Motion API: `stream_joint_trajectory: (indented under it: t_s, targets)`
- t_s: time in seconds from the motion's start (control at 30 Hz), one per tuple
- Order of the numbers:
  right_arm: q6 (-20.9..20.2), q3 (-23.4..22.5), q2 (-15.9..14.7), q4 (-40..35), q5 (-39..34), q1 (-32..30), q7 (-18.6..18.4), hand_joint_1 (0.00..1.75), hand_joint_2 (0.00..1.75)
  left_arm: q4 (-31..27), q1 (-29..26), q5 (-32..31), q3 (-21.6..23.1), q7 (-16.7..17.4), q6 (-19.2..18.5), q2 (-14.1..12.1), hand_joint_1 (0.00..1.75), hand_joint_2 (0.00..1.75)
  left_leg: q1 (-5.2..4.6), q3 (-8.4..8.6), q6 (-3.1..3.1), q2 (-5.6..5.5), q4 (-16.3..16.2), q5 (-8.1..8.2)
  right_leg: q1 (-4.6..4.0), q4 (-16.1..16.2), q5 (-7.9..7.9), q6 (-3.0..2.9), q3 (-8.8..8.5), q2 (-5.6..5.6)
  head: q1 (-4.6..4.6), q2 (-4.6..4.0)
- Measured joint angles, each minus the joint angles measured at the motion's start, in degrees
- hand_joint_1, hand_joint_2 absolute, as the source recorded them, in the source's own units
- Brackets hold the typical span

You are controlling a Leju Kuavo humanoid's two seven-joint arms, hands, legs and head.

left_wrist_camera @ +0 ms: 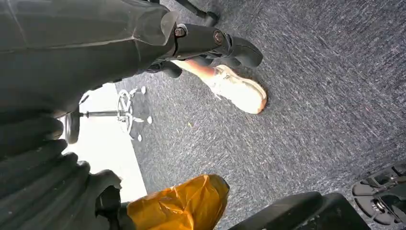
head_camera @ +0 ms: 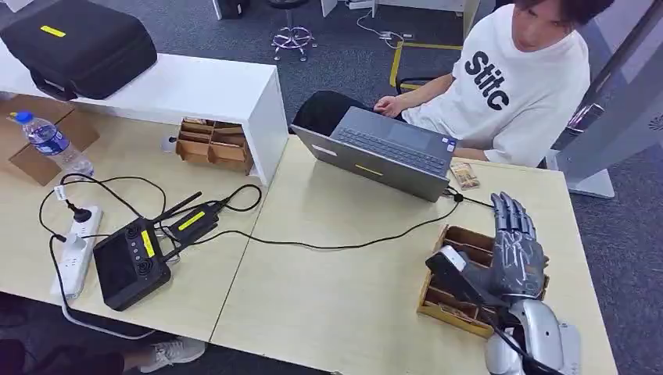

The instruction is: Pass the card to the sensor for recognition and then transmit it.

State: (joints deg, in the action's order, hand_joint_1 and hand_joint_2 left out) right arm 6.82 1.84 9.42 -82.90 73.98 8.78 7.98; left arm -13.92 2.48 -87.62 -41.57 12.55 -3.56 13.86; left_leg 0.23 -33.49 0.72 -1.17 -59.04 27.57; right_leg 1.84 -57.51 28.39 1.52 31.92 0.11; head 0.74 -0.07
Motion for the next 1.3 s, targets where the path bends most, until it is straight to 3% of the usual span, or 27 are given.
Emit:
stream_joint_trajectory:
  t_s: [1.3]
  targets:
    - [-0.24, -4.04, -0.02, 4.35, -0.76, 2.13, -0.28, 0.0, 1.75, 0.0, 0.0, 0.0, 0.79, 0.0, -0.04, -0.02, 0.0, 1.75, 0.0, 0.0, 0.0, 0.0, 0.0, 0.0, 0.0, 0.0, 0.0, 0.0, 0.0, 0.0, 0.0, 0.0]
